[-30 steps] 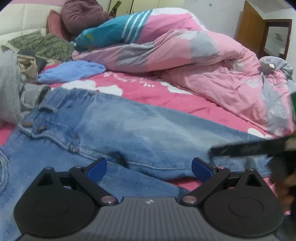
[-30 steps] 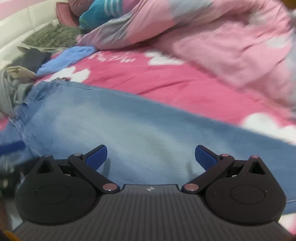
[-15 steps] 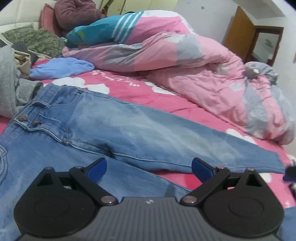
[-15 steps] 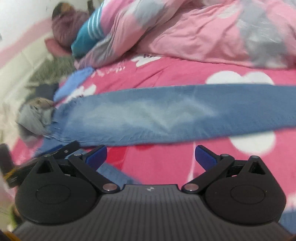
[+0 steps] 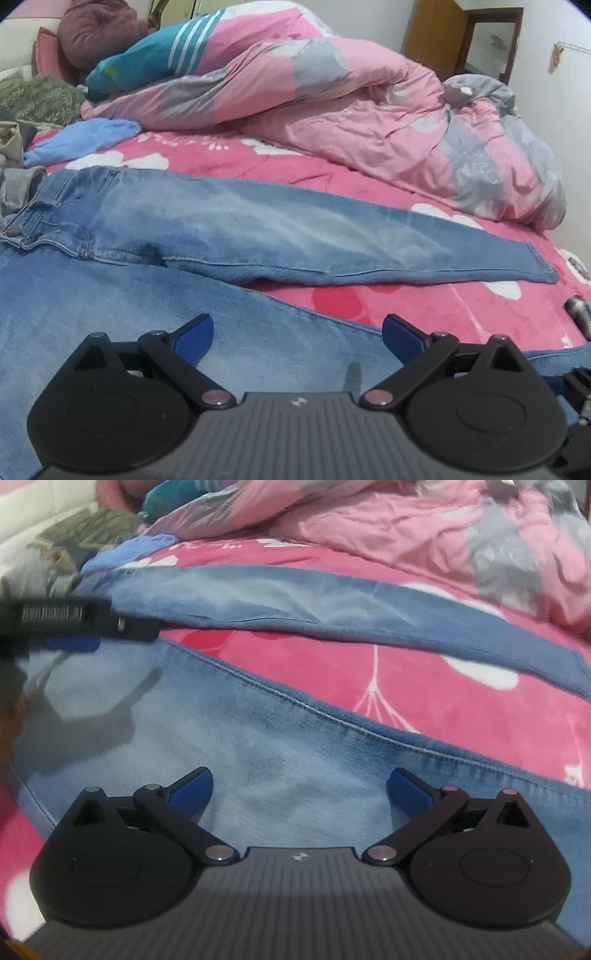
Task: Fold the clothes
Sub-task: 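Bring both open tools back over the jeans leg edge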
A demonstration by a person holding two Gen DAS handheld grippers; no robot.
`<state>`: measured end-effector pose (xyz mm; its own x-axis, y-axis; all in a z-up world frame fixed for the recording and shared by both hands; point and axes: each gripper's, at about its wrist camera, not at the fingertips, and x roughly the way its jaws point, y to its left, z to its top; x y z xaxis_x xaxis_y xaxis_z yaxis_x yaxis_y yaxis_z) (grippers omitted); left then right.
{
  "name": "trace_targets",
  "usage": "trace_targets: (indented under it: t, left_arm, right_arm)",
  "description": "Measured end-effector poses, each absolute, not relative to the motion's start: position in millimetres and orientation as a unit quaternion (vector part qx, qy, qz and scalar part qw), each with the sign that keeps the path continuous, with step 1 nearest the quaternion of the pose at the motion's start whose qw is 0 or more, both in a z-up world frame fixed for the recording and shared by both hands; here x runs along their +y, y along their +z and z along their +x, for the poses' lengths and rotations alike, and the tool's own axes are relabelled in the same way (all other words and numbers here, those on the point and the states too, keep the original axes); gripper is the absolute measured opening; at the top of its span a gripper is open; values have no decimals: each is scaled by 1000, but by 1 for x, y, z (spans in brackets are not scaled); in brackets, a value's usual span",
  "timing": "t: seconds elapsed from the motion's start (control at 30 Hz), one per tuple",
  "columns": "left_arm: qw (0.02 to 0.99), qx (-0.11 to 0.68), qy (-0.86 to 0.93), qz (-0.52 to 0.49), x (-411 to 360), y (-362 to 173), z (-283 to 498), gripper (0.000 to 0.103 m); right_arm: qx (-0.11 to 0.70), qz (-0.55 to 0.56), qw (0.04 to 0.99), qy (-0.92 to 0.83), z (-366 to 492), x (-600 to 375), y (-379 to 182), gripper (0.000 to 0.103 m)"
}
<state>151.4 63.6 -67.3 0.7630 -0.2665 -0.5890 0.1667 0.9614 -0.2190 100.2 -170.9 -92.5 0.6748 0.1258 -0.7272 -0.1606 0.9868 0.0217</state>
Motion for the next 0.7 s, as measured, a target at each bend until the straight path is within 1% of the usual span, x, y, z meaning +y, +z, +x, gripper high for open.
trace_targets:
  t: [0.3, 0.53, 0.7]
  left_arm:
    - [940, 314, -125, -52, 52, -66, 128, 99]
    - [931, 341, -124, -40, 47, -87, 130, 99]
    - [934, 335, -118, -19, 41, -90, 126, 99]
  right_arm:
    - [371, -13, 924, 92, 96, -178, -98, 102]
    - [343, -14, 935, 88, 89, -177, -103, 102]
    - [334, -16, 939, 85, 86, -177, -103, 102]
